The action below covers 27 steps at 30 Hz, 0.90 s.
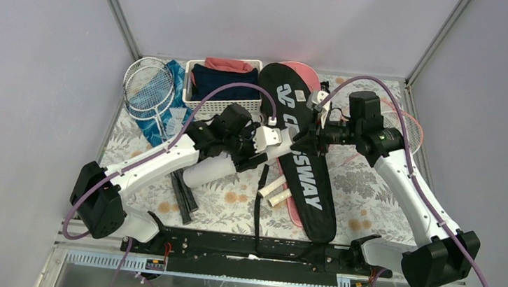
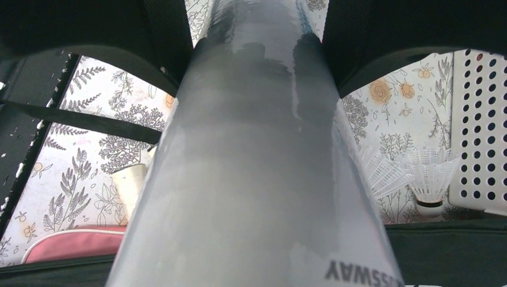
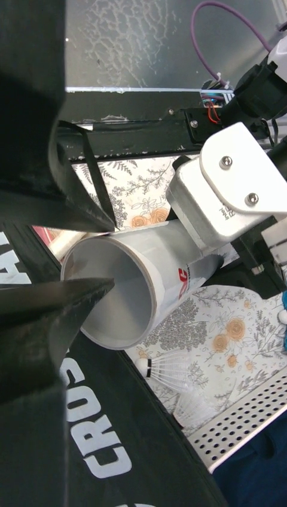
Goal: Pack up the badminton gear
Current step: Open the lid of the shuttle tube.
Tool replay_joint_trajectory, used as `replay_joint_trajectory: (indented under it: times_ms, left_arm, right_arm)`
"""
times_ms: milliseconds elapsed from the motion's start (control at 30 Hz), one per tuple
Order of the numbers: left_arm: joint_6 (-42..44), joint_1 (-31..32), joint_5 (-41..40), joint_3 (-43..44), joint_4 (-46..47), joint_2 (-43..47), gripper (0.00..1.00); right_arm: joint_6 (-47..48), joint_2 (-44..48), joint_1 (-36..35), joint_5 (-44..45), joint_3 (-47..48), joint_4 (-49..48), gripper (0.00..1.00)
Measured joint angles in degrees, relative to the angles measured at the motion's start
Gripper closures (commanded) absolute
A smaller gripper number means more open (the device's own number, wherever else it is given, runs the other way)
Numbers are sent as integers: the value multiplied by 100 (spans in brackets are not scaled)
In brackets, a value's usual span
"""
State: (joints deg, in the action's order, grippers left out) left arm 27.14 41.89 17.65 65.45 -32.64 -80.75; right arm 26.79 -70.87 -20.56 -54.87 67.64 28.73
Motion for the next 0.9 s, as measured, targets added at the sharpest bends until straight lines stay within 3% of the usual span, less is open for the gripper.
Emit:
replay_joint_trajectory:
  times_ms: [133,567,900]
  left_arm:
    - [96,-35,-22,-33,9,7,47]
    - [1528,-46,-140,-802,605,1110,49]
    - [1672,-90,-127,-1064,1172,1419,59]
  right_arm:
    - [70,0,-9,33,0,87,100]
    - [756,168,-105,68,0,870,100]
    - [660,527,-103,273,-37,706,100]
